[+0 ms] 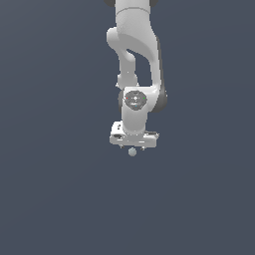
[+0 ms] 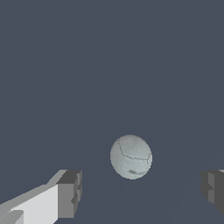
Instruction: Pick up the object and move it to a goal position.
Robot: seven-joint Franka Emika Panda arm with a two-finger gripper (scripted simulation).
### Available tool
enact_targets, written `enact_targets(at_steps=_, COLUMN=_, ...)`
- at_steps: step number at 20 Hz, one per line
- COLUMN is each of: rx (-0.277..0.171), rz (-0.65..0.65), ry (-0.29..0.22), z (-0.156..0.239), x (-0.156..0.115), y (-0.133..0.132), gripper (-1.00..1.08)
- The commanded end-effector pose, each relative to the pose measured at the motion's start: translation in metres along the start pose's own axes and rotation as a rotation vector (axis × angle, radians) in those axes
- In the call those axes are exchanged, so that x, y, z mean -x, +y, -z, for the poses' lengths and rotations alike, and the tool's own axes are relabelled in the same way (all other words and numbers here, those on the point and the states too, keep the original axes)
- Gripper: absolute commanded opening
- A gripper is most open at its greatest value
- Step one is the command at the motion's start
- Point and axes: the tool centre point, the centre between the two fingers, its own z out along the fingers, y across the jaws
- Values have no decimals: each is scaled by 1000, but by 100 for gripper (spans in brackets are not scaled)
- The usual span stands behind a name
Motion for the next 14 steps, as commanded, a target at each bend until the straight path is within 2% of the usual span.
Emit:
enact_targets(at_steps=1, rx=0, rz=0, ry=0, z=-3, x=0, y=0, gripper=100)
enact_targets(at_steps=14, rx=-1, rz=-3, ry=2, z=-50, x=0, y=-1, gripper=100)
